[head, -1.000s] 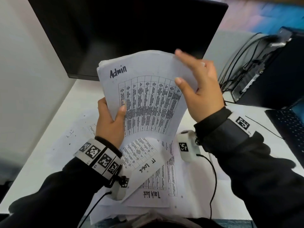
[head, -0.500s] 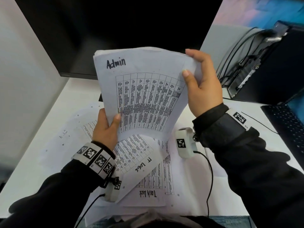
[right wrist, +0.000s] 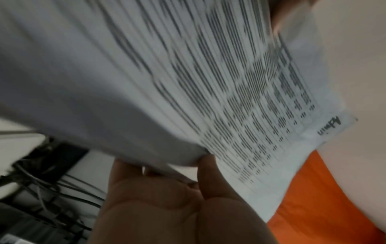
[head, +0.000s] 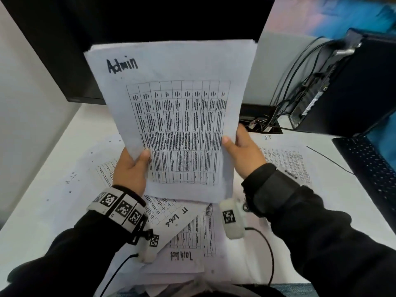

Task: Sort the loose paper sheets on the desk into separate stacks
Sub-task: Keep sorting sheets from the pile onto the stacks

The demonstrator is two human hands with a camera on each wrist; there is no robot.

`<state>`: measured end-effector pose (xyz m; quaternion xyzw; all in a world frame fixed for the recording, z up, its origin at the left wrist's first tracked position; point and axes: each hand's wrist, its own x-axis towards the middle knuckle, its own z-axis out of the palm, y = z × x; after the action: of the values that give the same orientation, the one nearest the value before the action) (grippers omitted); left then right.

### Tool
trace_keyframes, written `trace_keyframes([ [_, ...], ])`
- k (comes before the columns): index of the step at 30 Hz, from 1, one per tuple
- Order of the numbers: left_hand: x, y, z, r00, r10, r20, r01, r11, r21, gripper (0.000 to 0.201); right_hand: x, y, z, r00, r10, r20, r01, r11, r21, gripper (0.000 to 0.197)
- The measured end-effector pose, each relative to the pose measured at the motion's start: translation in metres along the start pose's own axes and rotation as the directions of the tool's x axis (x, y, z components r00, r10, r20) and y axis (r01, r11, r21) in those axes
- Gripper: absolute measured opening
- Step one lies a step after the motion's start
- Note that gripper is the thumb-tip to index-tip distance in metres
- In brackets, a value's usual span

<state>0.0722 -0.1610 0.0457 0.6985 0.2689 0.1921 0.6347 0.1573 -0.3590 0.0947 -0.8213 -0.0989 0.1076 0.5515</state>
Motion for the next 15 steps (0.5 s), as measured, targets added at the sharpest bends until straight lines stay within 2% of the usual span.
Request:
trace_keyframes([
  [5, -0.007, -0.001, 0.013, 0.992, -0.008, 0.126, 0.014, 0.999, -0.049, 0.037, -0.017, 0.025, -0.005, 0.994, 0.107, -0.015, -0.106, 0.993, 0.046, 0.039],
  [8, -0.014, 0.0, 0.025, 0.99, -0.017, 0.143, 0.019, 1.0, -0.016, 0.034, -0.02, 0.033, -0.02, 0.989, 0.146, -0.03, -0.145, 0.989, 0.033, 0.034],
  [10, -0.017, 0.0, 0.033, 0.988, -0.024, 0.153, 0.016, 0.998, 0.053, 0.036, -0.022, 0.04, -0.03, 0.985, 0.164, -0.049, -0.163, 0.986, 0.023, 0.033],
  [12, -0.019, -0.002, 0.042, 0.987, -0.02, 0.16, 0.0, 0.992, 0.127, 0.029, -0.025, 0.048, -0.04, 0.977, 0.195, -0.085, -0.193, 0.981, 0.023, 0.031],
  [15, -0.025, -0.006, 0.051, 0.966, -0.032, 0.256, -0.039, 0.963, 0.268, 0.016, -0.026, 0.066, -0.059, 0.956, 0.263, -0.13, -0.273, 0.96, -0.065, 0.029],
])
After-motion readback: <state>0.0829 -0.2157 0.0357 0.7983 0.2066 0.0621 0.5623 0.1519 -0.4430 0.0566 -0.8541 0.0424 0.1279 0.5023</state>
